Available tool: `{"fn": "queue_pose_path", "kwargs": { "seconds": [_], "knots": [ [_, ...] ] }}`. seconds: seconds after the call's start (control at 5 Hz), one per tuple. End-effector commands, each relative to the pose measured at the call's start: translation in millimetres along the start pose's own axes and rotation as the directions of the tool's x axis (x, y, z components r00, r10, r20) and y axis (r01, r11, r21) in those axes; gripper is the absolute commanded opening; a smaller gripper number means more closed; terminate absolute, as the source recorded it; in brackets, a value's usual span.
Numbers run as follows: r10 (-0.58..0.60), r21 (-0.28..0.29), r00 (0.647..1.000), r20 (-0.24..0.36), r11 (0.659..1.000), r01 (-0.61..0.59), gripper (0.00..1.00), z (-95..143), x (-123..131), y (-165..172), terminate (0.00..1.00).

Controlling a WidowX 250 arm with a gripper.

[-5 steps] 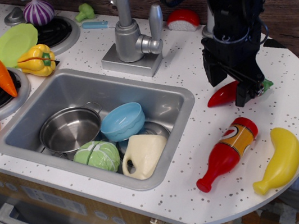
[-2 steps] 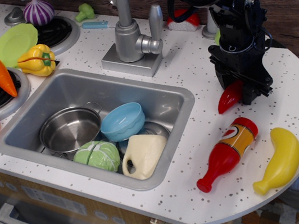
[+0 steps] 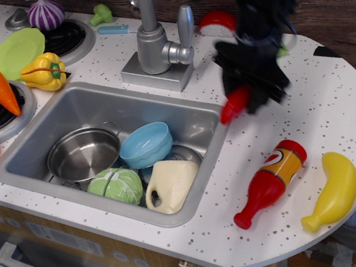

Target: Put pepper in pan

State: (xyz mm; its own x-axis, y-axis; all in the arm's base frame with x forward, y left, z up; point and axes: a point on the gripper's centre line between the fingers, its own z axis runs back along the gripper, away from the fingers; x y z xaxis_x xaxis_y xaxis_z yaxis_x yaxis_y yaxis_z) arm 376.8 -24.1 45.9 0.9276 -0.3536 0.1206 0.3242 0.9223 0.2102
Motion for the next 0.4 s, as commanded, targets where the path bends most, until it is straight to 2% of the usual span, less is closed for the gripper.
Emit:
{"fn": "queue_pose_path", "kwargs": {
  "seconds": [0.0,0.2],
  "knots": [
    [-0.046,0.085,0.998,0.031,0.995,0.043,0.0,40,-29,70,0.0],
    [-0.073,0.114,0.997,0.028,0.991,0.069,0.0,32,-66,108,0.0]
  ]
}}
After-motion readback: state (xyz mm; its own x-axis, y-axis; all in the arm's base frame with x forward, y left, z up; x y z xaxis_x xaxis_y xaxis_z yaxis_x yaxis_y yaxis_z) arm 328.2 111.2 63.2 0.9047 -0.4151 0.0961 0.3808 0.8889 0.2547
